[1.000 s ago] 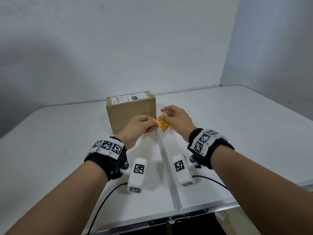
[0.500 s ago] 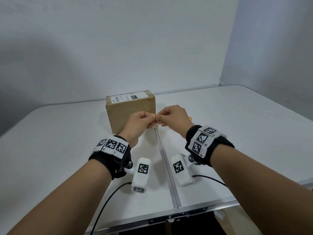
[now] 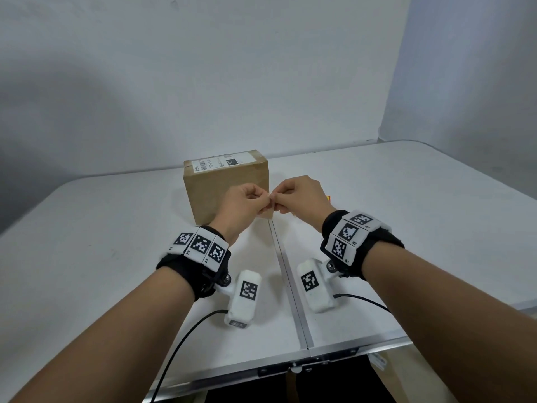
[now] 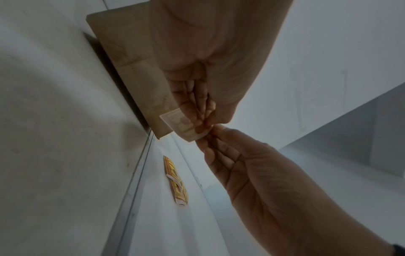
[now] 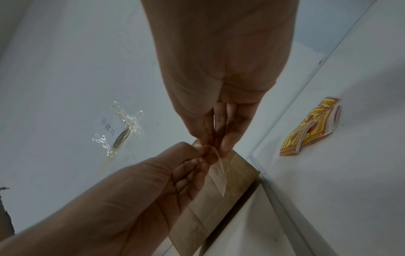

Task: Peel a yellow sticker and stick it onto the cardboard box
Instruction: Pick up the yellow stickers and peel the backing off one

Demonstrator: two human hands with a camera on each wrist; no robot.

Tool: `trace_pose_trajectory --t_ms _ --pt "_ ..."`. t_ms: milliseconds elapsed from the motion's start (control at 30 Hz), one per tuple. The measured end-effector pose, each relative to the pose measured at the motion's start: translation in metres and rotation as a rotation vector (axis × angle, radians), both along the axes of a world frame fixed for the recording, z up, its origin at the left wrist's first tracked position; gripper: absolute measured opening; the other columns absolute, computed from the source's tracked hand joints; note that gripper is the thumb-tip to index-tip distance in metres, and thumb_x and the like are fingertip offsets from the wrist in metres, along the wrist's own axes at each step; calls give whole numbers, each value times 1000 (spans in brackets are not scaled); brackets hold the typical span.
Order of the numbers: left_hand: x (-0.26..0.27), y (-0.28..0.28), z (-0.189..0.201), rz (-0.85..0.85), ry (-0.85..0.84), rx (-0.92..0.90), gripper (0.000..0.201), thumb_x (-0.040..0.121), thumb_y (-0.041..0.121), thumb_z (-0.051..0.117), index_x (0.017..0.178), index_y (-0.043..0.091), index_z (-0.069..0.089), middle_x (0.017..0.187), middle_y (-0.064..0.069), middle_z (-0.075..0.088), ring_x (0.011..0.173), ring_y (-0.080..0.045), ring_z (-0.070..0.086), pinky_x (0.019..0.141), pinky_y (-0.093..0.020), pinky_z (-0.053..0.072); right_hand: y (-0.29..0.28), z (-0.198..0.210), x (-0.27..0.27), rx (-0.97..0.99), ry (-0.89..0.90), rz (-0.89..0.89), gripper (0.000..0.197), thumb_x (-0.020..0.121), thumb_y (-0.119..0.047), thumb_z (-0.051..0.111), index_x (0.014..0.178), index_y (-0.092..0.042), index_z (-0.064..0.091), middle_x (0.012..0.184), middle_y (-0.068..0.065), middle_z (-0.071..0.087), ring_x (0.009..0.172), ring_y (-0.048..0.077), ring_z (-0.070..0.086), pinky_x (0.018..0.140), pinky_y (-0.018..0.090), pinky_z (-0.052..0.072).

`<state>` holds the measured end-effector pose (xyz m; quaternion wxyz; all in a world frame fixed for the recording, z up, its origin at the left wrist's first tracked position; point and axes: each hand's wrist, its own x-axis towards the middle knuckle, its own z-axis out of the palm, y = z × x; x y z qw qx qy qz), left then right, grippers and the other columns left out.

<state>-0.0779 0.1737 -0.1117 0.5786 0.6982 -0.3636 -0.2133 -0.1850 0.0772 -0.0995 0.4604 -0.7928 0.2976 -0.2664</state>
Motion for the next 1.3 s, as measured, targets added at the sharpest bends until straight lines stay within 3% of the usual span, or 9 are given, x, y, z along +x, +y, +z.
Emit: trace_pose_trajectory --t_ms 67,267,467,633,800,900,1067,1233,1300 --pt "-1 0 0 8 -6 1 9 83 13 65 76 9 67 79 -10 71 62 -8 62 69 -23 51 -1 -2 1 -9 -13 -3 17 82 -10 62 86 -2 76 82 16 76 71 17 70 75 24 61" --pt "-1 0 -2 3 -2 -1 9 79 13 65 70 15 66 81 -11 71 70 -16 61 78 -31 53 -1 -6 0 56 -42 -22 18 82 -7 58 86 0 75 78 12 73 65 14 68 56 8 53" --pt "3 0 -3 -78 138 15 16 86 11 63 93 -2 66 83 -7 70 71 -12 63 67 -13 53 -5 -9 1 271 -89 -28 17 83 -5 57 89 2 72 80 17 70 66 18 67 74 24 60" --pt "2 -1 -5 -120 253 18 10 88 14 59 87 5 65 82 -6 68 75 -13 61 71 -17 53 -4 -13 3 321 -114 -39 15 84 -6 57 84 -3 71 78 13 68 65 16 64 76 24 60" --pt "0 -3 -1 -117 289 37 41 92 43 53 97 4 64 82 -6 68 77 -15 65 78 -23 56 -2 -16 2 198 -122 -64 14 83 -9 57 76 -10 70 76 8 69 70 16 65 76 26 60" --pt "2 -5 -4 -94 273 22 28 90 32 61 95 4 61 89 -10 66 80 -17 63 71 -17 56 -1 -16 2 179 -122 -49 13 83 -10 58 76 -11 69 76 8 69 70 15 66 75 24 59" --pt "2 -3 -6 -104 395 -59 9 90 10 60 86 2 63 79 -8 66 68 -11 62 68 -14 55 -5 -19 -1 295 -134 -45 13 84 -7 57 78 -6 69 72 8 67 66 15 63 80 26 59" --pt "2 -3 -6 -51 444 -100 14 89 1 56 75 3 58 62 -1 66 64 -10 61 78 -20 56 -6 -21 -4 462 -187 -57 15 89 -4 53 80 -4 65 76 10 67 66 15 65 70 19 58" --pt "1 -4 -5 -34 367 -78 16 88 1 56 72 5 55 69 -4 63 70 -13 61 85 -25 55 -4 -21 -4 407 -157 -52 17 90 -7 53 79 -6 65 79 11 68 64 15 65 68 19 58"
